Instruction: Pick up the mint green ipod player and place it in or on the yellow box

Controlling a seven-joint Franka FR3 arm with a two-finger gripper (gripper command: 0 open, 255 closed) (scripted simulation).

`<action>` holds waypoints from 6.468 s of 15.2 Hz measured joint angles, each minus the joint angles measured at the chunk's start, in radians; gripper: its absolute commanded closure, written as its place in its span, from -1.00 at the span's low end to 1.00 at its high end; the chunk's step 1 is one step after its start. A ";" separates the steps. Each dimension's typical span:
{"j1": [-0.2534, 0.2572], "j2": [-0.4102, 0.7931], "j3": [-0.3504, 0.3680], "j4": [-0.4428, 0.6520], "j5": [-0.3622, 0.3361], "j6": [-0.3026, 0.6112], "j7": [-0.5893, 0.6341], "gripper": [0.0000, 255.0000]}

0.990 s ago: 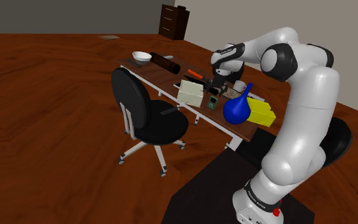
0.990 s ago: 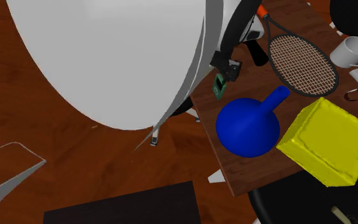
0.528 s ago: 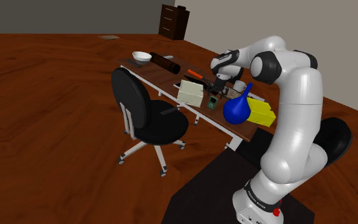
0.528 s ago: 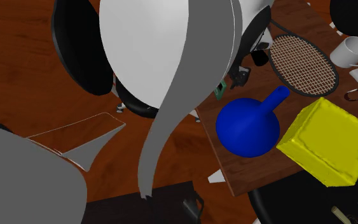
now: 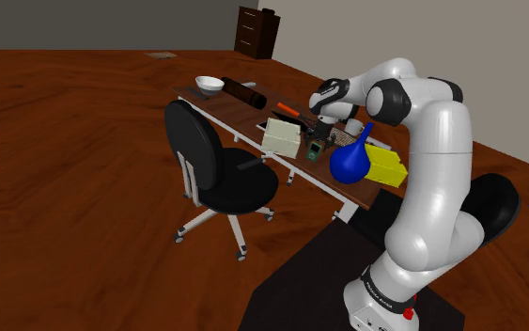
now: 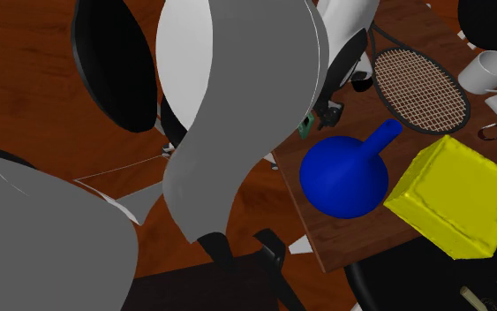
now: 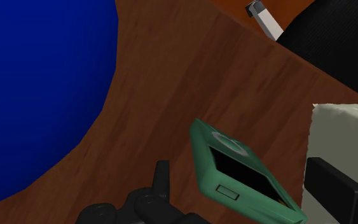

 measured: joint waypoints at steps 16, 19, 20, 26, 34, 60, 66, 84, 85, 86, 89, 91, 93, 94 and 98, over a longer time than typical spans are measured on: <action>0.002 -0.009 -0.002 0.004 -0.003 -0.012 0.003 1.00; 0.005 -0.029 -0.007 0.010 -0.011 -0.038 0.006 1.00; 0.007 -0.037 -0.008 0.012 -0.014 -0.047 0.009 1.00; 0.011 -0.073 -0.017 0.039 -0.028 -0.109 0.018 1.00; 0.011 -0.110 -0.026 0.096 -0.044 -0.201 0.025 1.00; -0.178 -0.131 -0.100 0.247 -0.031 -0.380 -0.210 1.00; -0.285 -0.081 -0.123 0.334 -0.004 -0.424 -0.327 1.00; -0.540 0.149 -0.128 0.622 0.080 -0.491 -0.531 1.00; -0.536 0.147 -0.128 0.604 0.080 -0.475 -0.532 1.00; -0.536 0.149 -0.127 0.593 0.081 -0.464 -0.535 1.00; -0.530 0.152 -0.126 0.556 0.083 -0.425 -0.538 1.00; -0.526 0.154 -0.125 0.534 0.085 -0.402 -0.540 1.00; -0.520 0.153 -0.125 0.502 0.086 -0.372 -0.544 1.00; -0.521 0.154 -0.124 0.503 0.087 -0.369 -0.544 1.00; -0.519 0.153 -0.123 0.506 0.089 -0.366 -0.544 1.00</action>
